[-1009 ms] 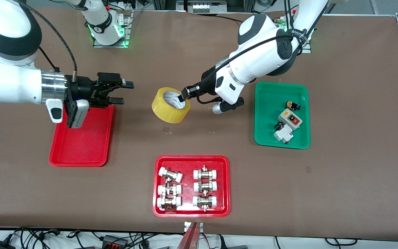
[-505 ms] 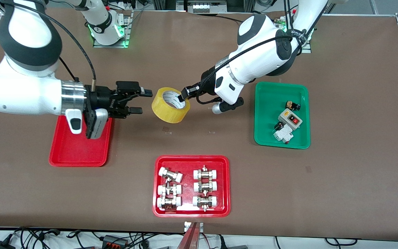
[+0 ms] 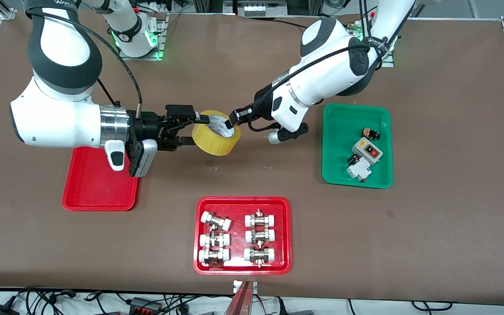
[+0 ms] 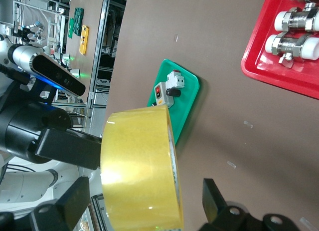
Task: Left arm passes tape to right arm into tray
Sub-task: 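Close the right gripper on the tape roll held by the left gripper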
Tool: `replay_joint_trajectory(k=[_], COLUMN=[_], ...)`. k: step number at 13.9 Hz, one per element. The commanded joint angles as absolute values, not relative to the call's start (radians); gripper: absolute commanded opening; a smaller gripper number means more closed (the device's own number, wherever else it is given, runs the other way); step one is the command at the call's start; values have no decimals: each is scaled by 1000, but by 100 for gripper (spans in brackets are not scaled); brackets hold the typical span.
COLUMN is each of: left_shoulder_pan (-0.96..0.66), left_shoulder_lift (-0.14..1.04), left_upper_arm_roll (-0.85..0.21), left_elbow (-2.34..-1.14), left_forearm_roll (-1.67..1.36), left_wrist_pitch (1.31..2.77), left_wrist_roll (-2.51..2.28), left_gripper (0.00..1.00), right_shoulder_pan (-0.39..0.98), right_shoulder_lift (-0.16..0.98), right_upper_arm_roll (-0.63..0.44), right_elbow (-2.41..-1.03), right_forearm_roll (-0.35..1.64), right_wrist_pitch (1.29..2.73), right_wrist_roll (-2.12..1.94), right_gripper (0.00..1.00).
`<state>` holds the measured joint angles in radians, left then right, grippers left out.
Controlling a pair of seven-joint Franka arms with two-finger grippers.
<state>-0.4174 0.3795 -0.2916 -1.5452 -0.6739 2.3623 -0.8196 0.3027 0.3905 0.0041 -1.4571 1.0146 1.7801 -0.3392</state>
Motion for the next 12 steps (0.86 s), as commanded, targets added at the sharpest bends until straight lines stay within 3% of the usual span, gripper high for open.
replay_joint_trajectory(k=[1, 8, 9, 10, 12], left_shoulder_pan=[-425, -428, -428, -428, -428], left_shoulder_lift=[388, 385, 385, 385, 385], left_upper_arm_roll=[-290, -290, -290, -290, -290], left_elbow=[-1516, -1516, -1516, -1516, -1516], left_forearm_roll=[-701, -701, -701, -701, -701], left_wrist_pitch=[2356, 2355, 2355, 2355, 2355], left_wrist_roll=[-828, -836, -836, -836, -836], left_gripper=[3, 3, 3, 3, 3], right_shoulder_pan=[308, 314, 314, 316, 316], right_shoulder_lift=[405, 405, 405, 405, 405], right_upper_arm_roll=[-2, -2, -2, -2, -2], right_elbow=[-1433, -1427, -1427, -1427, -1427], right_forearm_roll=[1037, 1035, 1037, 1037, 1035], right_wrist_pitch=[1781, 1789, 1789, 1789, 1789], right_wrist_roll=[-356, -359, -362, -364, -364], right_gripper=[100, 95, 80, 73, 48])
